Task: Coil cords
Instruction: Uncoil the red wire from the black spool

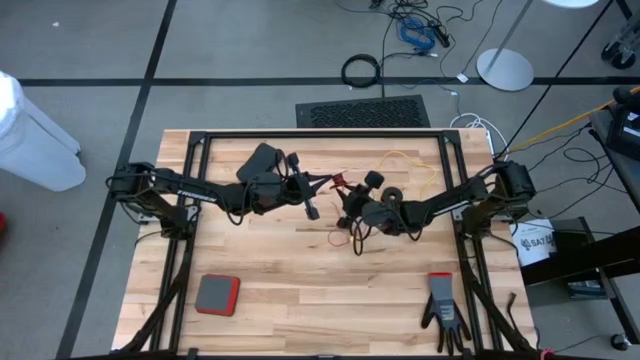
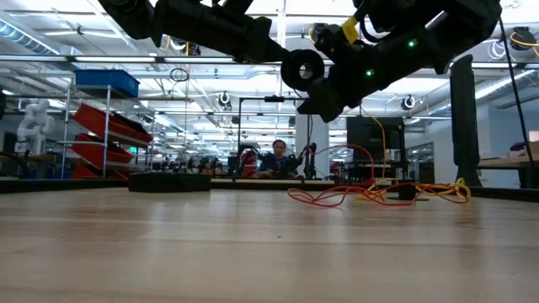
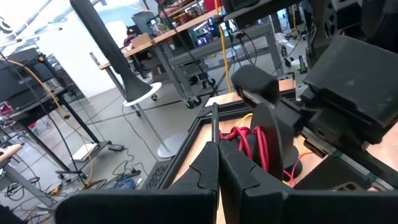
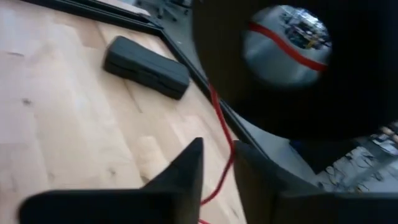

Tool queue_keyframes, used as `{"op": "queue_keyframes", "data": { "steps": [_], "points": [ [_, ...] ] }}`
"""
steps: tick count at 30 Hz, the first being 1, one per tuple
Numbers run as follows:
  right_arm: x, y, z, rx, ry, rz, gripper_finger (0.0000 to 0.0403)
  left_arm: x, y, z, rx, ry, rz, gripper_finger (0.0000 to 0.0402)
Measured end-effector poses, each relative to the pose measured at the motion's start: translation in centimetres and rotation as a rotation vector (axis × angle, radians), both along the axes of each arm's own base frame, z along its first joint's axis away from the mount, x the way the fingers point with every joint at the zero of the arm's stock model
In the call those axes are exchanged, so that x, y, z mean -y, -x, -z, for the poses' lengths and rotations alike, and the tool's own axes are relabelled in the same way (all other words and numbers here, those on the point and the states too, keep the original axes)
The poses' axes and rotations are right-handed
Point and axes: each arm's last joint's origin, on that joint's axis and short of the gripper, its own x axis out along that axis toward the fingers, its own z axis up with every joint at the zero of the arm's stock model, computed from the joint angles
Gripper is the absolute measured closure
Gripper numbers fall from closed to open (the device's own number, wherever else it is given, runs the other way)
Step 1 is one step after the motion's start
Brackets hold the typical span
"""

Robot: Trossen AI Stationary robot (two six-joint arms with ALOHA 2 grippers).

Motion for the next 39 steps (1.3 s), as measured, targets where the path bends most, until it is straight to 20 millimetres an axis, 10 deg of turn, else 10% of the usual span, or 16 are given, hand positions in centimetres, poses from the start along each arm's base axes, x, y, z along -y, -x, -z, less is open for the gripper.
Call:
{"op": "queue_keyframes", "data": {
  "steps": [14, 23, 33, 39],
  "points": [
    [-2.4, -0.6, -1.7, 0.17, -0.046, -0.28, 0.0402, 0.0, 0.0, 0.0, -0.001, 0.005, 0.008, 0.0402],
    [-5.7, 2.4, -3.2, 0.063, 0.149, 0.136, 0.0402, 0.0, 0.0, 0.3, -0.025, 0.006, 0.008, 0.0402],
    [-2.8, 3.8, 0.1, -0.044, -0.369, 0.044, 0.0403, 0.0, 0.0, 0.1, -0.012, 0.007, 0.008, 0.0402],
    [-3.4, 1.5, 0.6, -0.059, -0.47, -0.335, 0.0403, 0.0, 0.0, 0.0, 0.004, 0.006, 0.008, 0.0402]
  ]
}}
